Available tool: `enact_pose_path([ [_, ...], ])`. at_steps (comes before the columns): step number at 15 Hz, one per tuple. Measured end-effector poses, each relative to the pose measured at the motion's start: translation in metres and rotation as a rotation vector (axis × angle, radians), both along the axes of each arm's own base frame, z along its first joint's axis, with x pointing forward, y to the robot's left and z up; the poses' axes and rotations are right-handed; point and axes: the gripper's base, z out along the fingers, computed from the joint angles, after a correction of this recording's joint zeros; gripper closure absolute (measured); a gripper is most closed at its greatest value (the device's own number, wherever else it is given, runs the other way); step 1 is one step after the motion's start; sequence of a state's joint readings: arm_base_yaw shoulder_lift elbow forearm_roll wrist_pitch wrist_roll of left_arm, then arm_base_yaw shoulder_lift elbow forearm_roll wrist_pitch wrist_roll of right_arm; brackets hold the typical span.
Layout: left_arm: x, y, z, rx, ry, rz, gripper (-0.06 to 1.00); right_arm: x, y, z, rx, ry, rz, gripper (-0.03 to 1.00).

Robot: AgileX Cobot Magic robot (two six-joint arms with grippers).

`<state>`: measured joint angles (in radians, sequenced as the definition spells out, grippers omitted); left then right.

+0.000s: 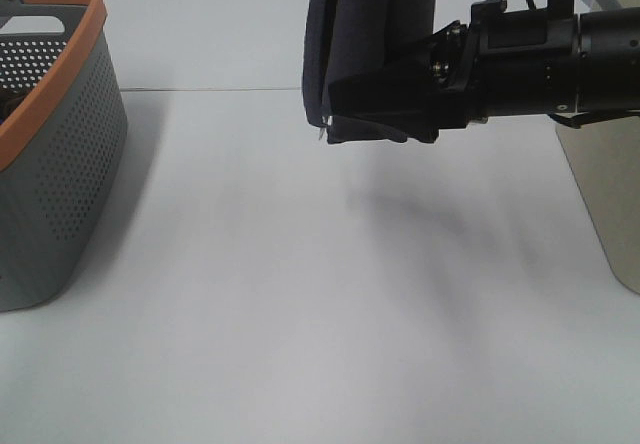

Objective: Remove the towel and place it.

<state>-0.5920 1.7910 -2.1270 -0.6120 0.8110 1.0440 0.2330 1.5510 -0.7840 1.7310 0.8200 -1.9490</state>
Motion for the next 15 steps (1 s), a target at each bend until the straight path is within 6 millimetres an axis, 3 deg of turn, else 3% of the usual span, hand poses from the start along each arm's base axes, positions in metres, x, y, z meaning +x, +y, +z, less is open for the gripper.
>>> enact_pose_path([
  [6,0.0,0.0,0.0,0.002,-0.008,0.0,0.94,0.01,0.002,0.002,-0.007,-0.043,0.006,0.35],
  [12,0.008,-0.004,-0.008,0.007,-0.003,0.009,0.94,0.003,0.005,0.003,0.018,-0.033,0.087,0.72],
  [15,0.01,-0.002,-0.01,0.044,-0.026,0.032,0.94,-0.001,0.005,0.001,0.005,0.085,0.101,0.91],
])
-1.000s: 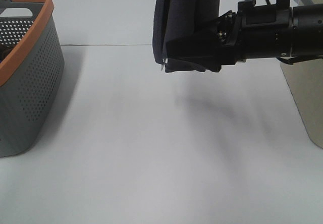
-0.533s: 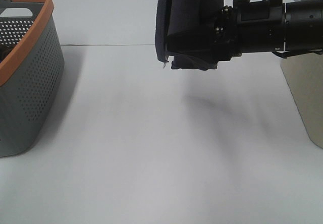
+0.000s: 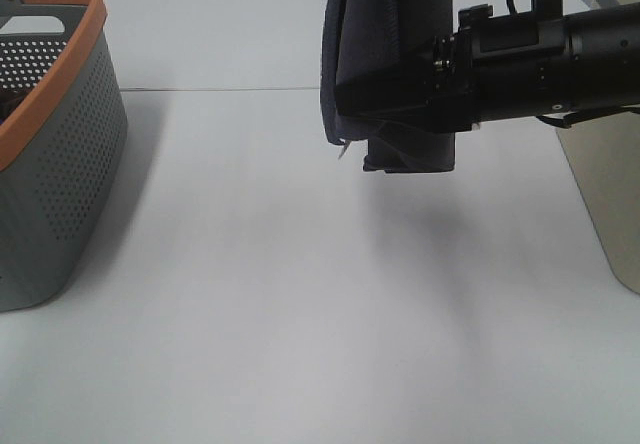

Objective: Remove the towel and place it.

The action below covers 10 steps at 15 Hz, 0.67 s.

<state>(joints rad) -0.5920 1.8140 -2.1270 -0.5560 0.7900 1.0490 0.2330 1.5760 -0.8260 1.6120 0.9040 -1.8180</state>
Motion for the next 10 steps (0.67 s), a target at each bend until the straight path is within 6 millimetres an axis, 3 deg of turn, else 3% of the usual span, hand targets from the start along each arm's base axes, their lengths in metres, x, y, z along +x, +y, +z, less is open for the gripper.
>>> enact_pose_path([
  [2,0.001,0.001,-0.001,0.008,-0.001,0.01,0.94,-0.004,-0.001,0.005,-0.021,0.026,0.01,0.97],
  [5,0.002,0.002,-0.002,0.022,0.002,0.024,0.94,-0.01,-0.004,0.026,-0.069,0.15,-0.023,0.97],
  [10,0.01,0.005,-0.017,0.076,0.131,0.126,0.94,-0.015,-0.023,0.055,-0.395,0.331,-0.136,0.97],
])
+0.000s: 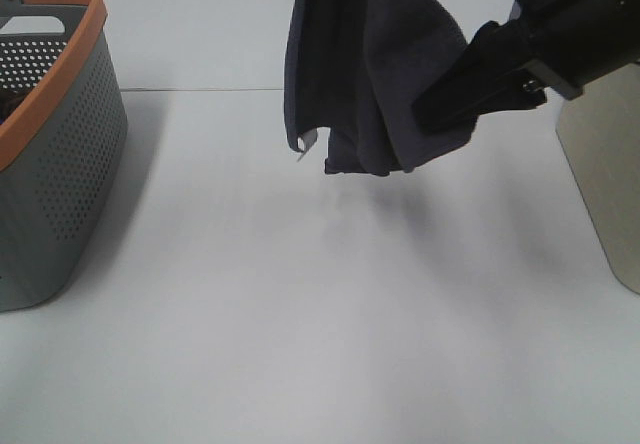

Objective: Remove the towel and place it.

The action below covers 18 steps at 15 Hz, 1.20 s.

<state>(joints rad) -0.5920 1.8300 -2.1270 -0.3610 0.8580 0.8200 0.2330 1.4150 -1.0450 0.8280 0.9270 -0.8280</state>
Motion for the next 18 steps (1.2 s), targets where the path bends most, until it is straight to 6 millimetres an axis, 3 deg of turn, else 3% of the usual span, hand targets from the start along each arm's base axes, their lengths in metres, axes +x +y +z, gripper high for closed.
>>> enact_pose_path([
  [3,0.02,-0.001,-0.036,0.051,0.219,0.181,0.94,0.008,-0.024,0.029,-0.297,0.047,-0.164,0.97],
  [7,0.033,0.006,-0.052,0.053,0.306,0.378,0.94,0.029,-0.039,0.062,-0.453,-0.135,-0.276,0.97],
  [11,0.061,0.005,-0.067,-0.027,0.244,0.469,0.94,0.08,-0.033,0.064,-0.471,-0.369,-0.283,0.97],
  [18,0.144,0.042,-0.099,-0.29,0.008,0.589,0.94,0.181,-0.011,0.04,-0.55,-0.708,-0.134,0.97],
])
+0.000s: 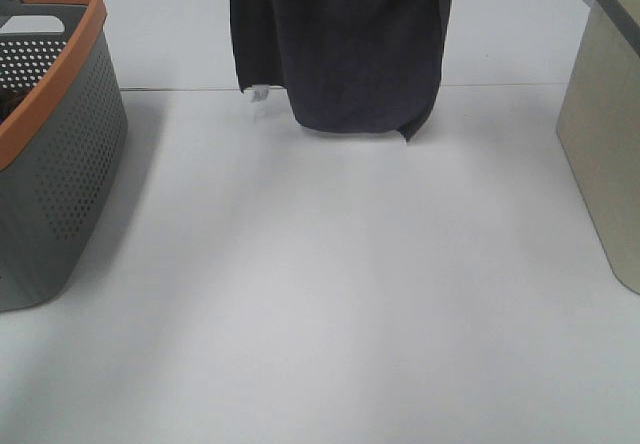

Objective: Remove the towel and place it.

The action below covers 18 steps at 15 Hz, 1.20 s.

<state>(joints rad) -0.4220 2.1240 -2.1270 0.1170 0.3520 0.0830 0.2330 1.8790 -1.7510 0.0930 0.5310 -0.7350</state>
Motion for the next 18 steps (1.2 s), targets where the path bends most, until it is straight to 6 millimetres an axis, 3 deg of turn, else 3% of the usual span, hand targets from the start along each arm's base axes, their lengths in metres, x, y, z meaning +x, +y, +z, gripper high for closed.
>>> enact_pose_path([
  [2,0.018,0.002,-0.015,-0.035,-0.092,0.002,0.94,0.03,0.006,-0.007,-0.028,-0.12,0.028,0.97],
  [3,0.029,0.002,-0.03,-0.053,-0.135,0.001,0.94,0.052,0.011,-0.023,-0.056,-0.221,0.044,0.97],
  [6,0.04,-0.003,-0.067,0.002,-0.053,0.0,0.94,0.065,0.014,-0.05,-0.059,-0.203,0.043,0.97],
  [7,0.04,-0.004,-0.08,0.039,0.014,0.002,0.94,0.061,0.015,-0.072,-0.017,-0.029,0.028,0.97],
  [9,0.036,-0.006,-0.098,0.107,0.153,0.006,0.94,0.049,0.017,-0.092,0.034,0.209,0.006,0.97],
  [13,0.009,0.0,-0.133,0.306,0.6,0.007,0.94,0.007,0.016,-0.113,0.016,0.751,-0.011,0.97],
  [16,-0.015,0.006,-0.146,0.381,0.89,-0.018,0.94,-0.003,0.013,-0.114,-0.028,0.853,-0.003,0.97],
  [18,-0.021,0.007,-0.148,0.407,0.951,-0.04,0.94,-0.003,0.012,-0.114,-0.026,0.857,-0.018,0.97],
])
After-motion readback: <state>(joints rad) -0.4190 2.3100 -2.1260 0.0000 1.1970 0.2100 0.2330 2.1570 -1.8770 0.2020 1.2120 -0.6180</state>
